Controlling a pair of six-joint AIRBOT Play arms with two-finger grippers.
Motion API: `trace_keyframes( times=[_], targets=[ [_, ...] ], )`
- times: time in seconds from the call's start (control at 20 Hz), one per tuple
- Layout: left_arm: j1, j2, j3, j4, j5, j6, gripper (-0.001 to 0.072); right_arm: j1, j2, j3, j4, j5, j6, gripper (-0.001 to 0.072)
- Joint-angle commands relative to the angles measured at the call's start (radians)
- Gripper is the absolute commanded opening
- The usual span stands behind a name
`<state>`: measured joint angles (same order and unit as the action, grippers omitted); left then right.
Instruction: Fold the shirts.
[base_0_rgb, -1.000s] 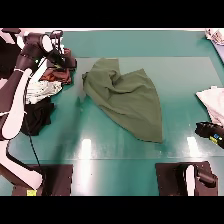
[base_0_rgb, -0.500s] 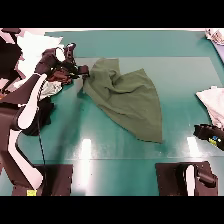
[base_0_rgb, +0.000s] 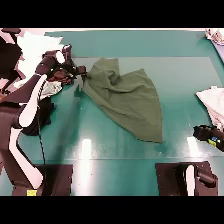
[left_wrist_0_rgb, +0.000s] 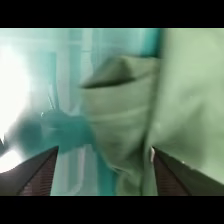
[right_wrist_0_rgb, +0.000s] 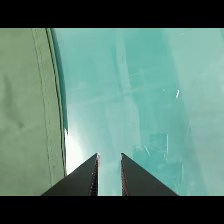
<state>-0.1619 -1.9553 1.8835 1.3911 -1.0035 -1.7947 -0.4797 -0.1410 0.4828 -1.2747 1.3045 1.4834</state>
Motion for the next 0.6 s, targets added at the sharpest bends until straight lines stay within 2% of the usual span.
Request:
trace_keyframes(
  times=[0.0, 0.15, 0.35, 0.45, 0.55],
  targets=[
    [0.047, -0.001, 0.000, -0.017, -0.018, -0.055, 0.0708, 0.000, 0.000, 0.000, 0.000, 0.005, 0.000, 0.0175],
    [0.053, -0.001, 0.000, -0.021, 0.010, -0.057, 0.0707, 0.000, 0.000, 0.000, 0.001, 0.005, 0.000, 0.0175],
    [0.053, -0.001, 0.000, -0.104, 0.078, -0.074, 0.0706, 0.000, 0.000, 0.000, 0.000, 0.006, 0.000, 0.0175],
    [0.053, -0.007, 0.000, -0.115, 0.088, -0.074, 0.0629, 0.000, 0.000, 0.000, 0.001, 0.006, 0.000, 0.0175],
    [0.053, -0.019, -0.001, -0.104, 0.073, -0.074, 0.0630, 0.000, 0.000, 0.000, 0.000, 0.005, 0.000, 0.0175]
  ],
)
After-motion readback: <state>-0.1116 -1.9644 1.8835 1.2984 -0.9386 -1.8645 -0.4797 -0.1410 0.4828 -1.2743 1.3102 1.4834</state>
